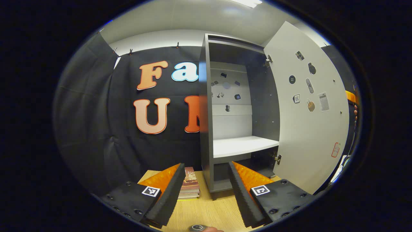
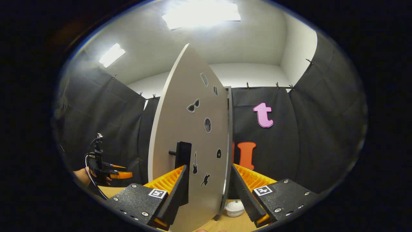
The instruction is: Open the cabinet door with the right hand, grasp the bottle in the cabinet with the left hand and place it on the coaster, then close the cabinet door with the right hand.
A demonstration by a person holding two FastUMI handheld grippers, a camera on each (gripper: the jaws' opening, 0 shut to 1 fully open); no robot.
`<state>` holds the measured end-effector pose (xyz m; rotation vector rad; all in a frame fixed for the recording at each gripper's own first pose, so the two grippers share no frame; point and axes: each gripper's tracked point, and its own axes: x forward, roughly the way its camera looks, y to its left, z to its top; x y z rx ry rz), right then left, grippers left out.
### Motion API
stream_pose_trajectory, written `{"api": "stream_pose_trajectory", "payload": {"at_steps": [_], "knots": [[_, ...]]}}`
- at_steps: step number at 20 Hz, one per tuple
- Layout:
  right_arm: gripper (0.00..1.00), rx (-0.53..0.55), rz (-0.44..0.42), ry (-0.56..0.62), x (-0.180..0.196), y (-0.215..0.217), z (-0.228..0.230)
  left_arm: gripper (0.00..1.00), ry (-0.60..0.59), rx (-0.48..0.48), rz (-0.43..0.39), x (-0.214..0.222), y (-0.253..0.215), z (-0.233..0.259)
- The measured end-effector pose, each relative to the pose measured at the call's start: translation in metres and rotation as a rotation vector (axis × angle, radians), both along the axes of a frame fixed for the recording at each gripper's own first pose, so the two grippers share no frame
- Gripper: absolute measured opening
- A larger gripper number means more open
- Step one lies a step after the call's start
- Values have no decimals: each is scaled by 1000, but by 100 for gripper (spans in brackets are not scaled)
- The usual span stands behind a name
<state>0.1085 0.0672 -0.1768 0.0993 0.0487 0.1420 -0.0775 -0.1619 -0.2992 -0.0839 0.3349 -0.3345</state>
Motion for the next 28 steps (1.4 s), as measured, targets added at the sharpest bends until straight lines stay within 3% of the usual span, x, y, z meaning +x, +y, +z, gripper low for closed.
{"api": "stream_pose_trajectory", "payload": {"at_steps": [17, 23, 24, 27, 28], "knots": [[83, 58, 200, -25, 1, 33, -13, 89, -56, -12, 61, 31, 55, 15], [85, 78, 263, 52, 28, 53, -44, 88, -70, 17, 110, 40, 83, 5], [90, 77, 272, 67, 34, 54, -48, 87, -65, 21, 126, 41, 90, 3], [86, 72, 283, 96, 53, 59, -59, 87, -53, 16, 160, 42, 105, -1], [90, 79, 298, 103, 57, 63, -62, 88, -52, 18, 171, 43, 110, -1]]}}
